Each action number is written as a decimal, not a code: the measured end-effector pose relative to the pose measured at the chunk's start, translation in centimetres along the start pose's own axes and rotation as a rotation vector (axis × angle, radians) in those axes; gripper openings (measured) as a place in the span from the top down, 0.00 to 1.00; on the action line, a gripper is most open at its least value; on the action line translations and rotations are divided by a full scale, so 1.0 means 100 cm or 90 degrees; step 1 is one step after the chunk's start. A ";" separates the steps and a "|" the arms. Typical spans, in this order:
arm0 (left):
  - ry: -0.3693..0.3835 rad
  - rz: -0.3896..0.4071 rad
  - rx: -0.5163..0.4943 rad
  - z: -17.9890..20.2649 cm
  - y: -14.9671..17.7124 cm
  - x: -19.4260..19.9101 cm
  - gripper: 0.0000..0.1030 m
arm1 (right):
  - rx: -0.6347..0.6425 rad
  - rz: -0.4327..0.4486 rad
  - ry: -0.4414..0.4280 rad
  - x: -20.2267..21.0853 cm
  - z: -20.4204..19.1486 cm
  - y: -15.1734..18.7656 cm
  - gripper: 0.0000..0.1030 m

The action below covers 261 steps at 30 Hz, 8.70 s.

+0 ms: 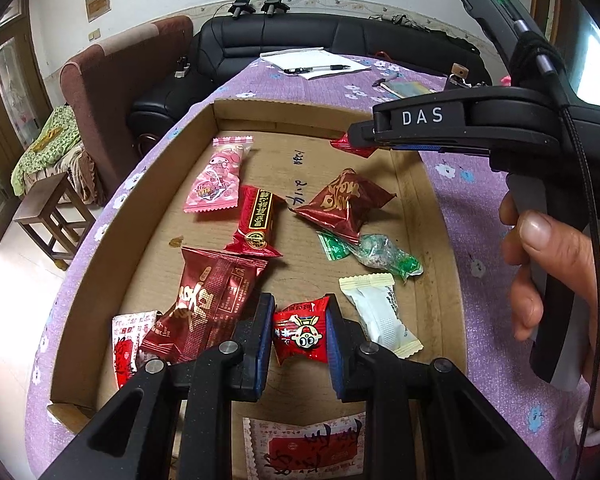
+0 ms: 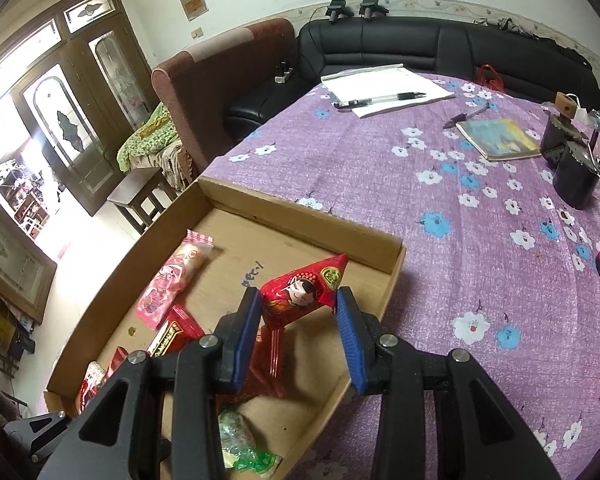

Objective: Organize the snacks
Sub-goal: 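Carry both packets over the cardboard box and open both tools to release, then withdraw both open tools from the box toward the remaining snacks, then grasp the pink candy bag with the left tool while the right tool grasps the green-tied clear bag, then carry both held bags over the cardboard box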

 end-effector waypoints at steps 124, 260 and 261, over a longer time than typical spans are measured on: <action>0.093 0.047 -0.108 0.171 0.028 0.030 0.10 | -0.188 0.126 0.116 0.188 0.234 0.126 0.36; 0.201 -0.009 -0.350 0.350 -0.066 -0.032 0.77 | -0.251 0.184 0.085 0.248 0.284 0.183 0.73; 0.193 -0.002 -0.329 0.340 -0.067 -0.026 0.77 | -0.251 0.184 0.079 0.248 0.281 0.185 0.73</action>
Point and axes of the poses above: each gripper's, at about its wrist camera, not at the fingertips, and x roughly against the way its jaws point, z to its right, y to its underside, the point moved 10 cm from there along -x, roughly the way its jaws point, and after that the axes turned 8 degrees about -z, right-handed, at the moved point
